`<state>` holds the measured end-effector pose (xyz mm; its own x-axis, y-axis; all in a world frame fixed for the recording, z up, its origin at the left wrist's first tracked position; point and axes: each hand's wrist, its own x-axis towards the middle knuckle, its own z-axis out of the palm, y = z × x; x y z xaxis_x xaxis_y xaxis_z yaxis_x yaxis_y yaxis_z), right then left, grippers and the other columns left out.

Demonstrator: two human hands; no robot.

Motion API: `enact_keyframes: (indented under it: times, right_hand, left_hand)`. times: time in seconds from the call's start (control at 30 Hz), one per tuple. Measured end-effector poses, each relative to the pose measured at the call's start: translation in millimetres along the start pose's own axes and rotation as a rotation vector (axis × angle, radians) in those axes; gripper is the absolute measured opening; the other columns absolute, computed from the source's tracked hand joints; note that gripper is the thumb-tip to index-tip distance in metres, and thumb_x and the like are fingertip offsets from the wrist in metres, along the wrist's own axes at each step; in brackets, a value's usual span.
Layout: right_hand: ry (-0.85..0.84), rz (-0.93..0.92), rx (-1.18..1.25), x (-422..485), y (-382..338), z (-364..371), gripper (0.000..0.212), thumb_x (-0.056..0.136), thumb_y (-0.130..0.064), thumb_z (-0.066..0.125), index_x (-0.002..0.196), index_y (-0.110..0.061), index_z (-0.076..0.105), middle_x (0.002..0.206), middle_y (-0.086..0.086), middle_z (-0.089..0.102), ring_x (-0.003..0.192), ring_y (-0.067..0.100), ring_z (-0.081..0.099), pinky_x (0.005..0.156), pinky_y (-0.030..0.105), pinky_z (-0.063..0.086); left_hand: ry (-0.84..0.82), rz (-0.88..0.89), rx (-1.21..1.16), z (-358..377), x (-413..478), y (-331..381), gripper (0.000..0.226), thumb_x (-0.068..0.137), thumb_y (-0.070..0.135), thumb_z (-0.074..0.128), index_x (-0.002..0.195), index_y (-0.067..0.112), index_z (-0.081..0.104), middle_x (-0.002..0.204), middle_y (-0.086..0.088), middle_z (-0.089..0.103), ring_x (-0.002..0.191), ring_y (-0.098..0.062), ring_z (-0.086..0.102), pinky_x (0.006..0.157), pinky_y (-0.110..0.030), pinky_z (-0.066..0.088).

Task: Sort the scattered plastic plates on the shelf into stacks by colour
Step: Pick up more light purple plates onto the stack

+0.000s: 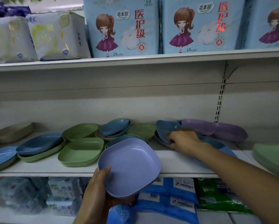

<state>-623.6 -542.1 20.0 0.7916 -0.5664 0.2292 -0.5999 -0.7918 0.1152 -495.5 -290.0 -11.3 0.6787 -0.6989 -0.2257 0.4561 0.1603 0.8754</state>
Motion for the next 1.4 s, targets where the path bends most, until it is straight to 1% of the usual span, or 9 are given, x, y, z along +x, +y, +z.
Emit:
enact_keyframes:
  times: [0.13,0.23,0.57,0.77,0.93,1.03,1.2,1.33,1.4]
  right_hand:
    - [-0.027,-0.116,0.018,-24.3,0.7,-7.2,0.017,0.086,-0.032,0.059,0.072,-0.025,0.052,0.07,-0.01,0.054,0.069,0.012,0.052,0.05,0.027,0.027]
    - [-0.039,-0.127,0.081,-38.0,1.1,-13.6,0.015,0.088,-0.04,0.06,0.075,-0.033,0.055,0.066,-0.015,0.051,0.072,0.008,0.053,0.054,0.026,0.033]
    - [0.234,0.038,0.021,-23.9,9.1,-13.4,0.023,0.098,-0.037,0.044,0.103,-0.025,0.064,0.102,-0.004,0.069,0.089,0.022,0.063,0.065,0.031,0.046]
    - [0.158,0.047,-0.025,3.5,-1.8,-6.0,0.02,0.096,-0.02,0.046,0.106,-0.021,0.064,0.104,0.001,0.068,0.089,0.022,0.063,0.067,0.031,0.047]
    - [0.048,0.002,0.014,29.8,-17.3,-4.5,0.021,0.094,-0.016,0.048,0.111,-0.019,0.059,0.112,0.009,0.064,0.092,0.028,0.059,0.07,0.031,0.043]
    - [0.042,0.145,0.067,22.0,-11.0,-11.3,0.028,0.097,-0.03,0.047,0.12,-0.014,0.051,0.115,0.01,0.061,0.098,0.029,0.059,0.069,0.032,0.042]
    - [-0.124,0.412,-0.05,9.2,23.7,-16.5,0.048,0.085,-0.063,0.046,0.102,-0.02,0.061,0.091,0.0,0.061,0.078,0.019,0.056,0.067,0.027,0.044]
    - [-0.313,0.532,0.062,0.0,19.2,-6.8,0.043,0.082,-0.05,0.065,0.108,-0.017,0.057,0.096,-0.001,0.055,0.087,0.017,0.052,0.075,0.027,0.045]
    - [-0.301,0.573,0.069,-0.2,15.7,-4.0,0.034,0.085,-0.037,0.065,0.109,-0.014,0.057,0.096,0.0,0.055,0.087,0.018,0.051,0.073,0.027,0.043]
  left_hand:
    - [0.019,0.004,0.011,-7.6,-4.8,-4.5,0.03,0.096,0.022,0.047,0.126,0.019,0.053,0.119,-0.01,0.055,0.096,-0.045,0.06,0.053,-0.051,0.055]
    - [0.021,0.02,0.017,-9.2,-10.8,-6.8,0.025,0.097,0.02,0.047,0.12,0.016,0.055,0.113,-0.009,0.058,0.094,-0.042,0.06,0.051,-0.05,0.055]
    - [-0.013,0.019,0.037,-12.5,-19.4,-2.2,0.026,0.097,0.023,0.045,0.122,0.018,0.053,0.11,-0.006,0.058,0.092,-0.04,0.061,0.06,-0.06,0.057]
    - [0.036,0.006,0.012,-16.6,-19.6,1.4,0.028,0.097,0.024,0.047,0.124,0.018,0.053,0.119,-0.008,0.055,0.103,-0.045,0.058,0.053,-0.053,0.056]
    - [0.067,0.029,-0.002,-16.8,-19.7,7.8,0.026,0.097,0.023,0.047,0.123,0.017,0.051,0.107,-0.004,0.055,0.099,-0.047,0.058,0.051,-0.054,0.056]
    - [0.071,0.034,-0.003,-20.4,-16.4,8.9,0.029,0.097,0.023,0.047,0.124,0.016,0.051,0.112,-0.008,0.055,0.1,-0.048,0.057,0.049,-0.051,0.056]
    - [0.034,0.024,-0.01,-16.1,-13.0,0.5,0.033,0.095,0.024,0.048,0.128,0.018,0.052,0.12,-0.01,0.057,0.098,-0.043,0.06,0.05,-0.049,0.055]
    - [0.027,0.007,-0.022,-9.2,-14.6,-1.0,0.027,0.096,0.024,0.049,0.123,0.02,0.053,0.111,-0.005,0.059,0.095,-0.043,0.06,0.045,-0.048,0.055]
    - [0.024,-0.008,-0.035,-10.9,-15.0,0.0,0.029,0.096,0.023,0.048,0.124,0.02,0.053,0.107,-0.004,0.059,0.091,-0.043,0.061,0.043,-0.048,0.054]
